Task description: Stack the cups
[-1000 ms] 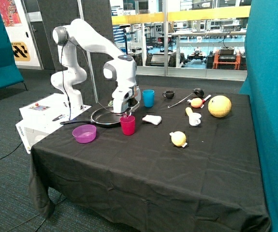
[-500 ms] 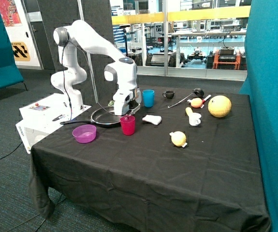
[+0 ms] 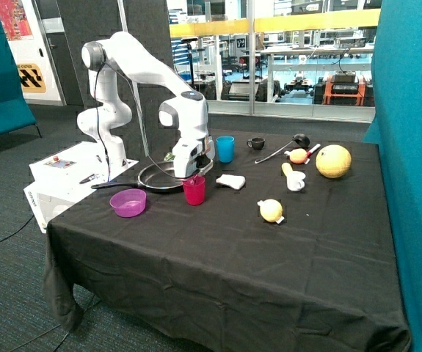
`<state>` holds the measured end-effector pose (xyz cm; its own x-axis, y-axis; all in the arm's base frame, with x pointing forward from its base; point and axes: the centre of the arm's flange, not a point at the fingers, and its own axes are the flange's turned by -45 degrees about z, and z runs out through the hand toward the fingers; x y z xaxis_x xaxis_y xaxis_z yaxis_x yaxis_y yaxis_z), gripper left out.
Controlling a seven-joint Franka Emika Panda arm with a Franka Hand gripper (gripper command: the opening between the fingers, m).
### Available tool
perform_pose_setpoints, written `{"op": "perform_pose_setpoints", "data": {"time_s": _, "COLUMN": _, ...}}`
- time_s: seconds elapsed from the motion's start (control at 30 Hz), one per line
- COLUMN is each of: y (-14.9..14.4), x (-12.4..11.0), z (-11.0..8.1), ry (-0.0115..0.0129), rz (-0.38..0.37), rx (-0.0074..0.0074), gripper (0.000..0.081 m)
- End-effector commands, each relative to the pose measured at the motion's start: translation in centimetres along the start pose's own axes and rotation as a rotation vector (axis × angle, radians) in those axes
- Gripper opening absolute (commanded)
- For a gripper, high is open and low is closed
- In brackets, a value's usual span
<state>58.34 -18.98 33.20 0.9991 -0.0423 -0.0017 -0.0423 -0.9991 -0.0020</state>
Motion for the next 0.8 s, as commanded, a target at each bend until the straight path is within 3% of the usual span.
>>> {"op": "perform_pose_setpoints", "data": {"time_s": 0.0, "y": -0.06, "x": -0.13, "z": 0.09, "ry": 0.0017, "rz": 0.008, "rx": -0.0020, "gripper": 0.0007}}
{"op": "perform_pose_setpoints", "data": {"time_s": 0.77, "y": -0.09, "x": -0.02, "z": 0.19, "ry": 0.0017, "rz": 0.000, "rx": -0.0020, "gripper": 0.0000}}
